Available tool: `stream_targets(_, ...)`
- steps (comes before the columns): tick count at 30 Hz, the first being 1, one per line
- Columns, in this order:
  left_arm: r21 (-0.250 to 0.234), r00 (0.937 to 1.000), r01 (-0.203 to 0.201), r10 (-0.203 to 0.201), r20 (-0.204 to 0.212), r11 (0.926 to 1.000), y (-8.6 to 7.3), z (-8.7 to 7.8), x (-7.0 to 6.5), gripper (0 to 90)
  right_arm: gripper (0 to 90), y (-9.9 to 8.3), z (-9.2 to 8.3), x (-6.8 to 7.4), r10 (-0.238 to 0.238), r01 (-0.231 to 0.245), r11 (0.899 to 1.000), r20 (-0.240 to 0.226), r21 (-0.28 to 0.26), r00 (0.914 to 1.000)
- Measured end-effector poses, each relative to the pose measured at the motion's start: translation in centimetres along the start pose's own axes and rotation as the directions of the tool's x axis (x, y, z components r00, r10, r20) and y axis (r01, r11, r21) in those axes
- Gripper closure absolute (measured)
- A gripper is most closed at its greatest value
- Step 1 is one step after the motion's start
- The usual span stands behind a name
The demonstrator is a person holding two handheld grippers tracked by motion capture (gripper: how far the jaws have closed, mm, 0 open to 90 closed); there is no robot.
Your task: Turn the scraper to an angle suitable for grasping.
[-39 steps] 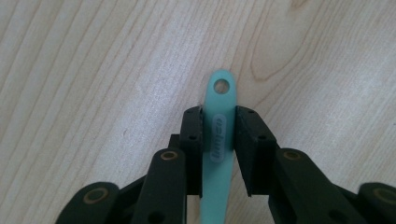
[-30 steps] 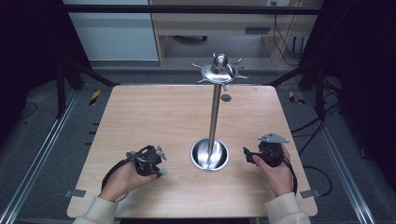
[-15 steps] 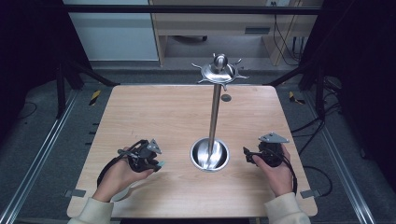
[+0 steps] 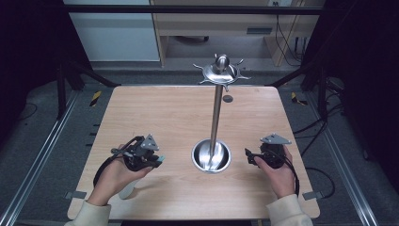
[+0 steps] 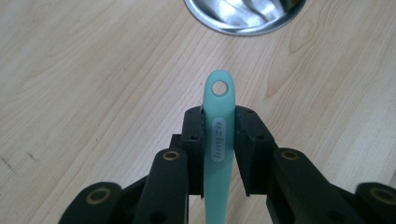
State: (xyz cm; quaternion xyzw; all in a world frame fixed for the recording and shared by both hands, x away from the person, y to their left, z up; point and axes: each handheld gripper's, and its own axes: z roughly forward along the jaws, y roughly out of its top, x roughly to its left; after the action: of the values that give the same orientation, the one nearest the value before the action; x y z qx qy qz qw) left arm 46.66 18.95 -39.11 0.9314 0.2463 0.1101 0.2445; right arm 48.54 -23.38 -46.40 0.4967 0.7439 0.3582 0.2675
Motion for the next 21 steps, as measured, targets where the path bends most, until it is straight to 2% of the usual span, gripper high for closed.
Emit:
stream_targets(5, -0.048, 0.9998, 0.01, -0.01, -0.015, 0.9988, 0.4, -1.1, -0.4, 74.3, 16.4, 0.0, 0.0, 0.1, 0.003, -0.003, 1.0, 0.0, 0.003, 1.0)
stream_targets(6, -0.07, 0.9997, 0.008, -0.01, -0.023, 0.9975, 0.4, -1.6, -0.5, 74.3, 16.4, 0.0, 0.0, 0.1, 0.003, -0.003, 1.0, -0.001, 0.003, 1.0)
stream_targets(12, -0.11, 0.9992, 0.012, -0.016, -0.036, 0.9939, 0.6, -2.7, -0.6, 74.3, 16.4, 0.0, 0.0, 0.1, 0.004, -0.004, 1.0, -0.002, 0.003, 1.0)
stream_targets(15, -0.134, 0.9982, 0.022, -0.029, -0.053, 0.9907, 0.6, -3.1, -0.6, 74.3, 16.3, 0.0, 0.0, 0.1, 0.002, -0.002, 1.0, -0.003, 0.003, 1.0)
stream_targets(21, -0.177, 0.9973, 0.032, -0.043, -0.059, 0.9837, 0.5, -3.6, -0.5, 74.3, 15.7, 0.0, 0.0, 0.1, 0.011, -0.011, 1.0, -0.005, 0.003, 0.9999)
